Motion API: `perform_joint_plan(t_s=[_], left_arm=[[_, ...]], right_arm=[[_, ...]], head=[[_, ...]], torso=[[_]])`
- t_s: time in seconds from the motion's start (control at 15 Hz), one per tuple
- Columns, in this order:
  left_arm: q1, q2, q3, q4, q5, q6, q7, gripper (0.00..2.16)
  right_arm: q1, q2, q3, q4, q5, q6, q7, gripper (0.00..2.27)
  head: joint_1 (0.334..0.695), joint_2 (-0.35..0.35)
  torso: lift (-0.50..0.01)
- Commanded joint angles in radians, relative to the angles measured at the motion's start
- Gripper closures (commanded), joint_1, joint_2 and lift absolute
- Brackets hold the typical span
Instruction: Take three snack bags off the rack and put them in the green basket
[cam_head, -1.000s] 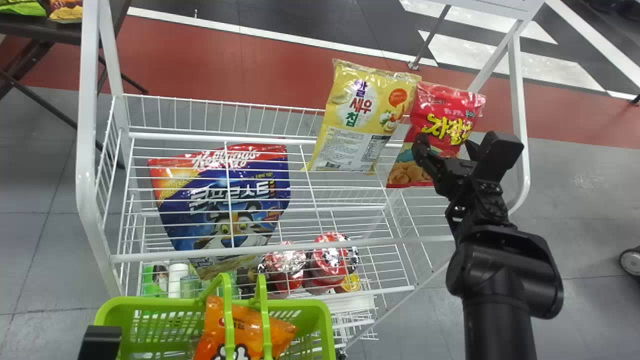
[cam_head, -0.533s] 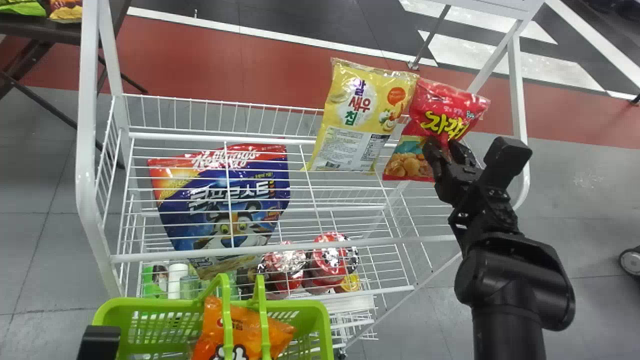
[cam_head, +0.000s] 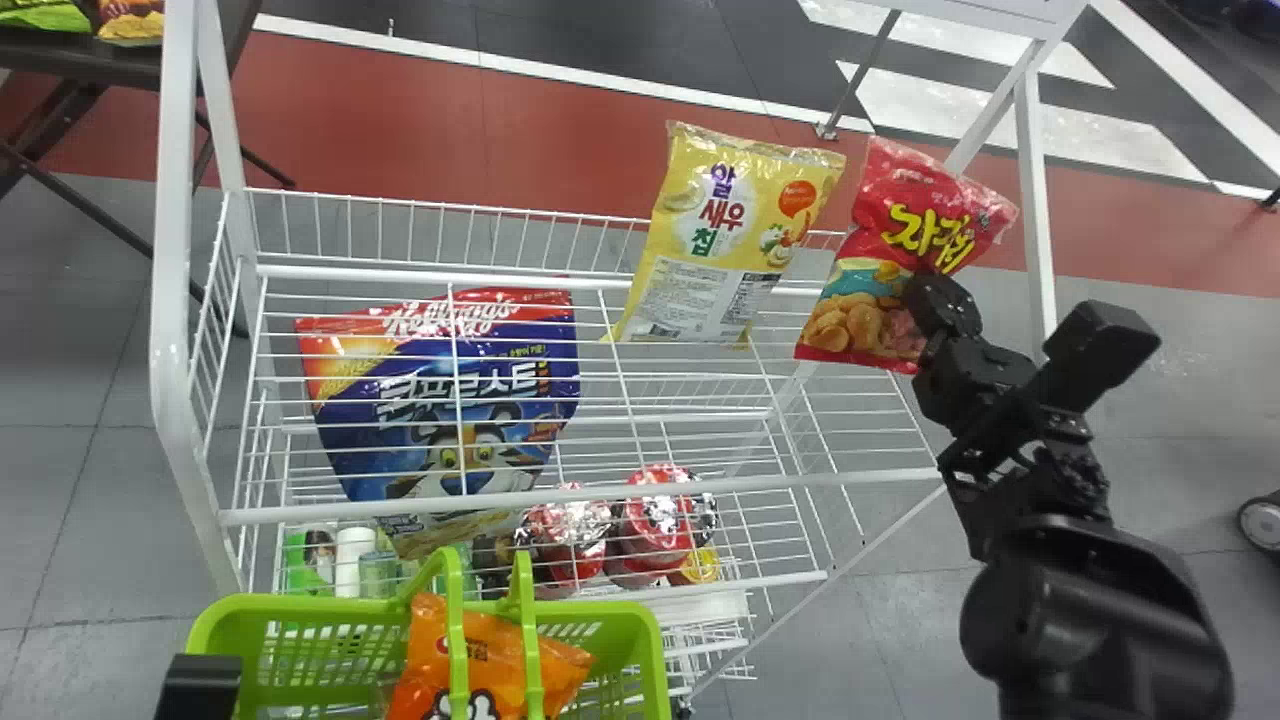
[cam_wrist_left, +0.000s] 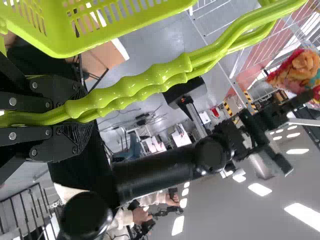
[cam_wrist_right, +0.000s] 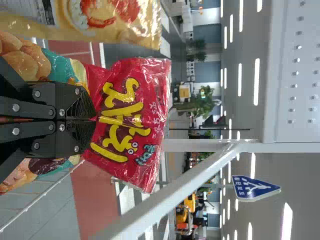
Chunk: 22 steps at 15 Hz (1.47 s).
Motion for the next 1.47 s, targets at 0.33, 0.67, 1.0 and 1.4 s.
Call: perform_joint_plan(t_s=[0.33,0.67,1.0,1.4], left_arm=[[0.0,0.004,0.001,-0.009,-0.001,0.008,0.006,1.16],[0.011,-0.002,0.005,-0.008,0.0,-0.004,0.001,1.16],[0.009,-0.003,0.007,-0.004,0.0,-0.007,0.0,1.16],[0.009,-0.009,0.008,0.003,0.0,-0.029,-0.002,1.16]], right_arm=[[0.286,0.036,-0.008,-0.408,-0.164,0.106,0.084,2.24],[0.368,0.059,-0.01,-0.549,-0.233,0.566,0.265,2.24],[0.416,0.025,0.053,-0.551,-0.222,0.864,0.357,2.24],[0.457,-0.004,0.068,-0.574,-0.313,1.226,0.42,2.24]], head=[[0.695,-0.35],[0.695,-0.35],[0.695,-0.35],[0.695,-0.35]], torso=[[-0.022],[-0.022],[-0.022],[-0.022]])
